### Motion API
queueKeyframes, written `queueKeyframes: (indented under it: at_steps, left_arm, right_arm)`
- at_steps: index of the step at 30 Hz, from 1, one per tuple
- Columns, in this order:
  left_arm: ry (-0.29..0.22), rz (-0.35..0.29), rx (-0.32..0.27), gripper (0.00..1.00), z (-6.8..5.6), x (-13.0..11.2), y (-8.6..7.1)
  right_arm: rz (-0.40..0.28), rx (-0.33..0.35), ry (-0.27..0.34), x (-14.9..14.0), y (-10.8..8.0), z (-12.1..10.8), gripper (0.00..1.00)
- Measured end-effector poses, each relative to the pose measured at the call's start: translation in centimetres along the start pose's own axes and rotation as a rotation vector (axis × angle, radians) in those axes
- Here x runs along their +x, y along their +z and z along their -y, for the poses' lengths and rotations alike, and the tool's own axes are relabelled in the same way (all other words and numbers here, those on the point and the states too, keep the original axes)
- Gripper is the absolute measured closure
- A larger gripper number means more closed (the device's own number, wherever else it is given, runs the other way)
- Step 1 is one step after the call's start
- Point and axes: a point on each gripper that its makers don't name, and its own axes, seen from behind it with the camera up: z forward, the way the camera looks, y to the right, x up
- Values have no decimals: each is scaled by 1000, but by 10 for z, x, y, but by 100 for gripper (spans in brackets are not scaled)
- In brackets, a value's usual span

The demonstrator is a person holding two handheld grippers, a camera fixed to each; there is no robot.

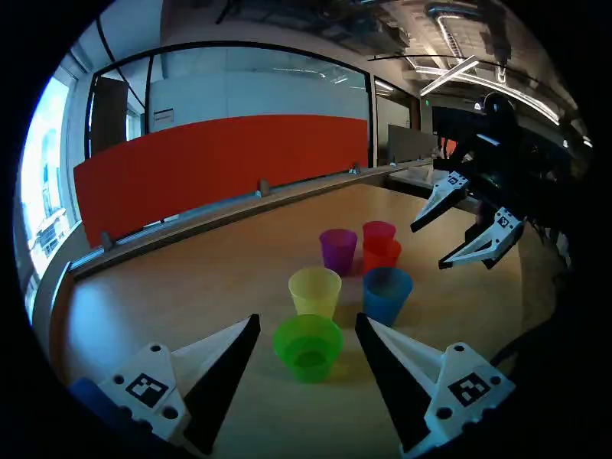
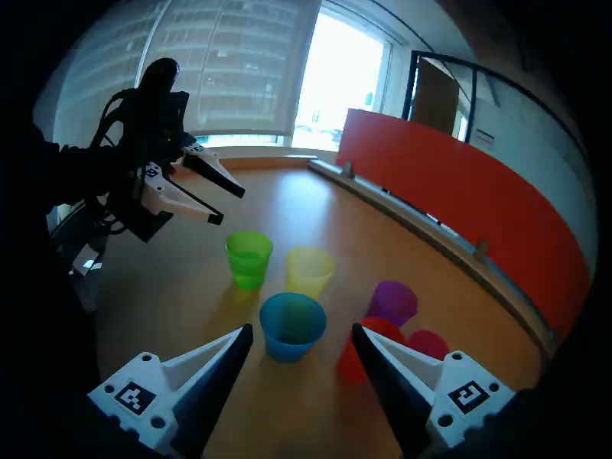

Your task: Pour water

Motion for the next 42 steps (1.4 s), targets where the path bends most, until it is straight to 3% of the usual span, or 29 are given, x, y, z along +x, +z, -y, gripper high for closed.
queueKeyframes:
  at_steps: [23,42]
  left_arm:
    - [-64,-67,88,7,19,6,-18]
    - [-81,-191,263,7,57,23,-43]
  right_arm:
    - [-35,-128,91,-22,-41,-27,0]
    - [-145,-375,157,-38,-68,-72,0]
